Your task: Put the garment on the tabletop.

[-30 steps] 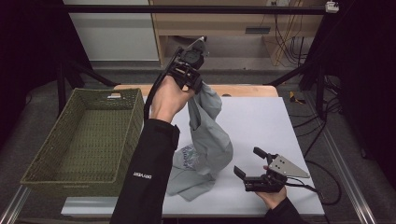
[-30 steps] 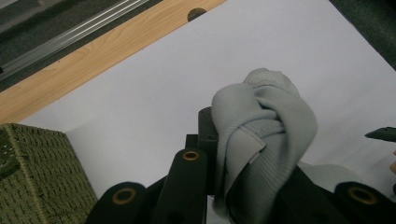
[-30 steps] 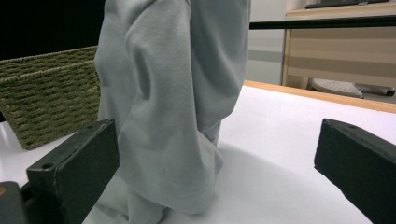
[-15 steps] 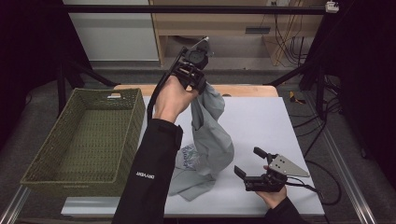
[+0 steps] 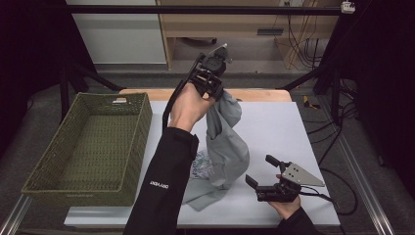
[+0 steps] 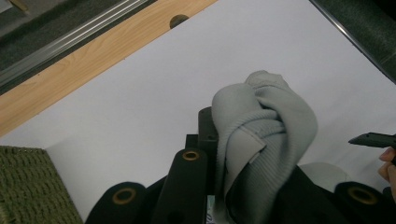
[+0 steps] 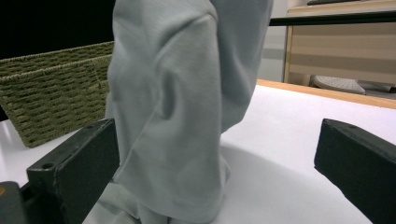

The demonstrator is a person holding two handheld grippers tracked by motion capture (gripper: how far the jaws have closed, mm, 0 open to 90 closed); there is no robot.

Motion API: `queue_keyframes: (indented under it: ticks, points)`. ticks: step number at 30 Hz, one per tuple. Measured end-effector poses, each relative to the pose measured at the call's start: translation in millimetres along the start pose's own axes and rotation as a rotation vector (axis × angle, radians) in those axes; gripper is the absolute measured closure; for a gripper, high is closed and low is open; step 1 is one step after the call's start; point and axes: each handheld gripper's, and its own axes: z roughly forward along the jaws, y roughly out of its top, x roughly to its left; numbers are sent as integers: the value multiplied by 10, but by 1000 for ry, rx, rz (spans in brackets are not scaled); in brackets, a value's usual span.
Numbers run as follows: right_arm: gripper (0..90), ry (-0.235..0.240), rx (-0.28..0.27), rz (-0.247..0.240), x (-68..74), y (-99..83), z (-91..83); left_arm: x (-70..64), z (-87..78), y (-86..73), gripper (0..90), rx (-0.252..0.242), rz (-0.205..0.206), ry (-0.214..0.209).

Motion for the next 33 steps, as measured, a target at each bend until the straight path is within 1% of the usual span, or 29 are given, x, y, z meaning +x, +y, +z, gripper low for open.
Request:
queue_keyframes:
  ticks: [3, 4, 7, 8, 9, 10, 12, 13, 15, 16, 17, 18, 19, 20, 21, 23, 24, 25, 26, 27, 28, 33]
  points:
    - [4, -5, 10, 3, 1, 5, -7, -7, 36, 3, 850, 0, 3, -2]
    - [4, -3, 13, 19, 13, 8, -11, -18, 78, -1, 849, -4, -1, -8]
    - [4, -3, 15, 22, 22, 6, -15, -40, 158, -23, 849, 8, 6, -10]
    - [4, -1, 13, 24, 25, 4, -14, -40, 158, -23, 850, 8, 6, -10]
    - [4, -1, 13, 23, 26, 3, -14, -58, 218, -41, 850, 17, 12, -10]
    - [4, 1, 13, 22, 24, 1, -13, -58, 218, -41, 850, 17, 12, -10]
    - [4, 1, 12, 14, 20, 0, -14, -71, 289, -69, 849, 19, 13, -12]
    - [4, 0, 14, 22, 24, 1, -12, -76, 312, -79, 850, 25, 15, -14]
    - [4, 0, 13, 19, 22, 1, -12, -80, 337, -91, 849, 31, 16, -15]
    - [4, 0, 12, 16, 21, 2, -16, -93, 385, -120, 849, 39, 25, -12]
    - [4, 0, 12, 16, 21, 2, -16, -93, 385, -120, 849, 39, 25, -12]
    - [4, -2, 9, -10, 6, -2, -15, -104, 438, -151, 849, 47, 30, -7]
    - [4, 1, 8, 8, 17, -1, -15, -107, 465, -165, 849, 54, 34, -5]
    - [4, 1, 8, 8, 17, -1, -15, -107, 465, -165, 849, 54, 34, -5]
    - [4, 2, 6, 1, 15, -4, -12, -111, 525, -199, 849, 58, 35, -3]
    - [4, 1, 6, 1, 15, -4, -12, -115, 590, -234, 849, 67, 36, -9]
    - [4, 1, 6, 0, 15, -4, -13, -115, 590, -234, 849, 67, 36, -9]
    - [4, 1, 6, 3, 16, -4, -13, -127, 662, -272, 848, 77, 41, -15]
    - [4, 1, 5, 2, 16, -4, -13, -127, 662, -272, 849, 77, 41, -15]
    - [4, 1, 6, 2, 15, -4, -13, -141, 733, -303, 848, 91, 48, -14]
    - [4, 1, 6, 3, 16, -4, -13, -143, 760, -314, 848, 99, 53, -14]
    - [4, 0, 9, 4, 14, -1, -14, -140, 833, -350, 844, 113, 56, -18]
